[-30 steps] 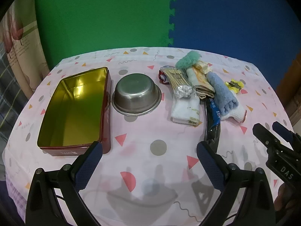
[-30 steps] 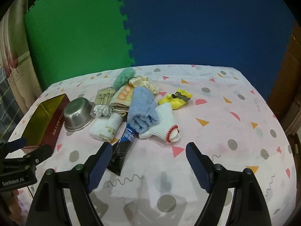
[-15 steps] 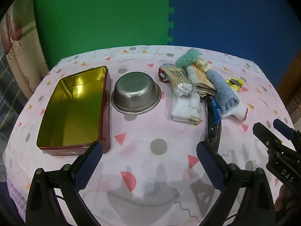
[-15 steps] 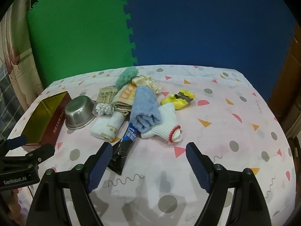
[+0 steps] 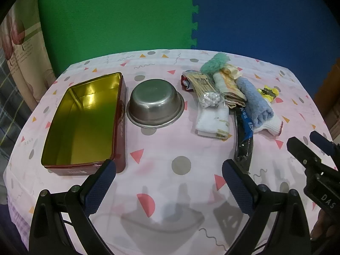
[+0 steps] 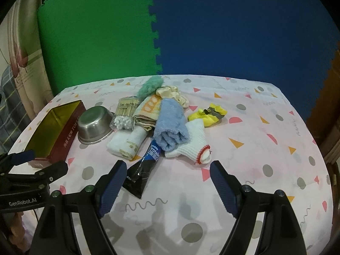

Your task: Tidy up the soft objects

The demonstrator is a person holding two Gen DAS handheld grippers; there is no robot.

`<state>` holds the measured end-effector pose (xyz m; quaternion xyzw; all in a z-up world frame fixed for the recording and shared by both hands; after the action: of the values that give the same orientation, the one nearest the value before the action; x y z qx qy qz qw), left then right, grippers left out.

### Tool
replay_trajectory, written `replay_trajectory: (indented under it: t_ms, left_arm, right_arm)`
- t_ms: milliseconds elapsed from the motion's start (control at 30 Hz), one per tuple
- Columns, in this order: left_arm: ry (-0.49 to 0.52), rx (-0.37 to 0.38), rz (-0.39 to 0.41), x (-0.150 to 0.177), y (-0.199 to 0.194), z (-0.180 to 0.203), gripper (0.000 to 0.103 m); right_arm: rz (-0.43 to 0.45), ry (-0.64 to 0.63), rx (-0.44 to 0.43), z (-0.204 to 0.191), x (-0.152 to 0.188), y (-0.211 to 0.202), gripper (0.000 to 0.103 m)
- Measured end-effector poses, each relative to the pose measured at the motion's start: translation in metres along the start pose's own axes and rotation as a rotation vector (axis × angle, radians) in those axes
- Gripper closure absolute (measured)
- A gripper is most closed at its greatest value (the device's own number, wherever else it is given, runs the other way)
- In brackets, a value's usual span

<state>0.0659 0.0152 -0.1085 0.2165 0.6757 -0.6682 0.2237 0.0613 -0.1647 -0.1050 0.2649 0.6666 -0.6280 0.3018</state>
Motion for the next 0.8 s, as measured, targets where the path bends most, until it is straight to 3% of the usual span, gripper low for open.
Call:
replay_trajectory:
  t_ms: [733,800]
  left_arm:
    - [0.022,-0.04,-0.042,0.005,0.025,-0.013,0.004]
    - [0.024,-0.038,-0.049,0.006,0.029,-0.013,0.004]
  right_arm:
    - [0.019,-0.159,-0.003,-0.02,-0.021,0.03,0.021]
    - [0.01,-0.17,-0.002,-0.019,-0.024,0.039,0.025]
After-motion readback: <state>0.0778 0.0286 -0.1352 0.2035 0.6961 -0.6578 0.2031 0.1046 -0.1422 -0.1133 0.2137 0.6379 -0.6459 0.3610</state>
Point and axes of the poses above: each gripper's, at about its wrist camera, not at the fingertips, and y roughly the way its jaws point, z to its right, x to its underside, the point moved 9 cm from there along y, roughly the way its jaws point, and after that the axes turned 2 degrees about -y, right-handed, at the moved point
